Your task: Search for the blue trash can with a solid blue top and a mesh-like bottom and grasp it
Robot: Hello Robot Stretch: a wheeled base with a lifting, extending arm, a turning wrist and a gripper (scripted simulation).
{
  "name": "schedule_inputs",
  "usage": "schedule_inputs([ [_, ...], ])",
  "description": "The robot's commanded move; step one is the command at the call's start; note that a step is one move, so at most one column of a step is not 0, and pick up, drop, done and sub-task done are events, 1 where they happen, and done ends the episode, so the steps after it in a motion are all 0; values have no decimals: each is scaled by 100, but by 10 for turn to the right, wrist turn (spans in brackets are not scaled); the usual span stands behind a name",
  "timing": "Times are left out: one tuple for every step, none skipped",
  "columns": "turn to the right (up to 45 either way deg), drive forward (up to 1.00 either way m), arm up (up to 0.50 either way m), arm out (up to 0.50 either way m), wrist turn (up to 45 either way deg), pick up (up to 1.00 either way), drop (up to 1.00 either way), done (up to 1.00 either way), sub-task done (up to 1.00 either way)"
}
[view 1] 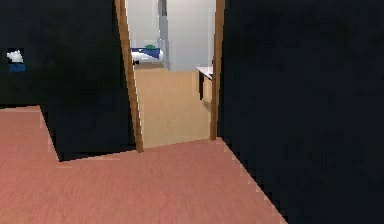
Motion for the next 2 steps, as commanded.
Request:
schedule_inputs([
  [0,0,0,0,450,0,0,0,0],
  [0,0,0,0,90,0,0,0,0],
])
